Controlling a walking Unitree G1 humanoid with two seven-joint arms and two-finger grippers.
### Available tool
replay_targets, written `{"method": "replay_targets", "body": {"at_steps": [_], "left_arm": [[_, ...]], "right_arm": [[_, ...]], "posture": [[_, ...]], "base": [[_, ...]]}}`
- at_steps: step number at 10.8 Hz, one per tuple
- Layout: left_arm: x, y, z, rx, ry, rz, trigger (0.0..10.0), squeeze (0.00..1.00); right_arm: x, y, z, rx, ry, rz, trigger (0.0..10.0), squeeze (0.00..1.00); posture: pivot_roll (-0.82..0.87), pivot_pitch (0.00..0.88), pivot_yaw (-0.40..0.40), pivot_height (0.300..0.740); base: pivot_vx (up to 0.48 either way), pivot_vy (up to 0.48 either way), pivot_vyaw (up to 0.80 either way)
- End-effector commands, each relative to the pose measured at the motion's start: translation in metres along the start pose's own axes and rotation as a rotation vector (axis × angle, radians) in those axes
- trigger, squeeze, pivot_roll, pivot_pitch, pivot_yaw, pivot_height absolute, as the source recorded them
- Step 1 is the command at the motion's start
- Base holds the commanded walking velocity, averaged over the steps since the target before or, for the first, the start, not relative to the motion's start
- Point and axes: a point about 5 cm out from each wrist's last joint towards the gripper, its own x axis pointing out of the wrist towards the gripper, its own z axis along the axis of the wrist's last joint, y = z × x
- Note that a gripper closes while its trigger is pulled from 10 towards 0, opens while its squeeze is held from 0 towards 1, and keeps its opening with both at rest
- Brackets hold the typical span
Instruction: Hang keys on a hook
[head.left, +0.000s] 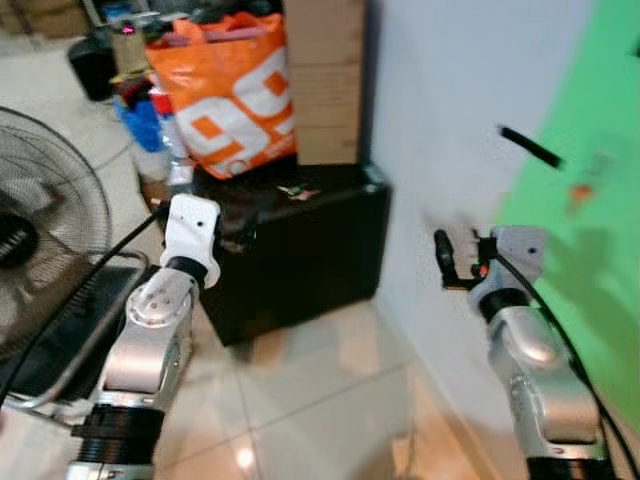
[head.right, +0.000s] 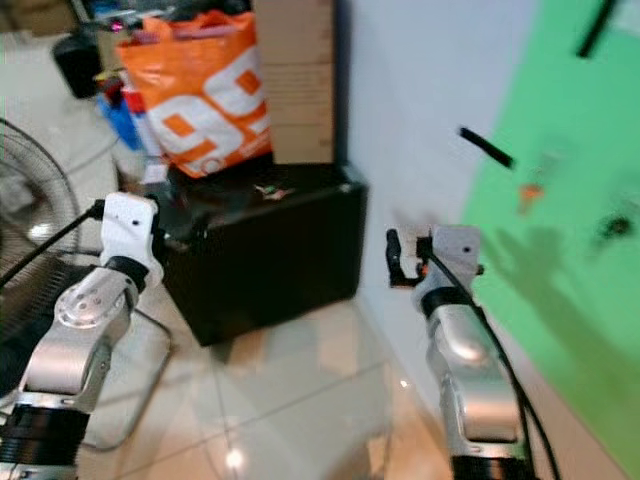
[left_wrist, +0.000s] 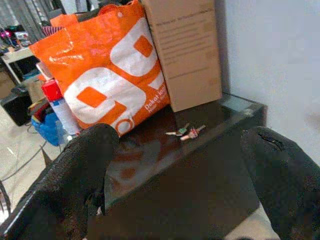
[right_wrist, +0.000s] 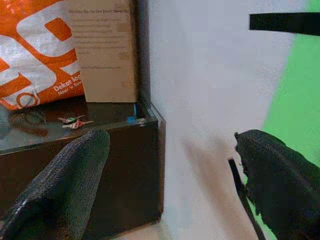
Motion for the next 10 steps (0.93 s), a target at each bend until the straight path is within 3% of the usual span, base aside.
{"method": "replay_targets", "body": {"at_steps": [1, 2, 4, 10], "left_arm": [[0.0024, -0.0071, 0.0048, 0.005, -0.019, -0.028, 10.0, 0.00], [0.0025, -0.0074, 0.0046, 0.005, -0.019, -0.030, 10.0, 0.00], [0.0024, -0.0101, 0.0040, 0.004, -0.021, -0.029, 10.0, 0.00], [0.0001, -0.0131, 0.0013, 0.010, -0.015, -0.037, 10.0, 0.00]], "right_arm": [[-0.0032, -0.0054, 0.0011, -0.040, 0.000, -0.009, 10.0, 1.00], [-0.0036, -0.0059, 0.0006, -0.042, 0.003, -0.011, 10.0, 1.00], [-0.0026, -0.0124, -0.0006, 0.007, 0.009, -0.070, 10.0, 1.00], [0.0008, -0.0153, 0.0025, -0.049, -0.005, -0.059, 10.0, 1.00]], "posture": [[-0.13, 0.000, 0.073, 0.740], [-0.13, 0.000, 0.073, 0.740], [-0.13, 0.000, 0.065, 0.740], [-0.13, 0.000, 0.058, 0.740]], "base": [[0.398, 0.000, 0.80], [0.412, 0.000, 0.80], [0.412, 0.000, 0.00], [0.419, 0.000, 0.00]]}}
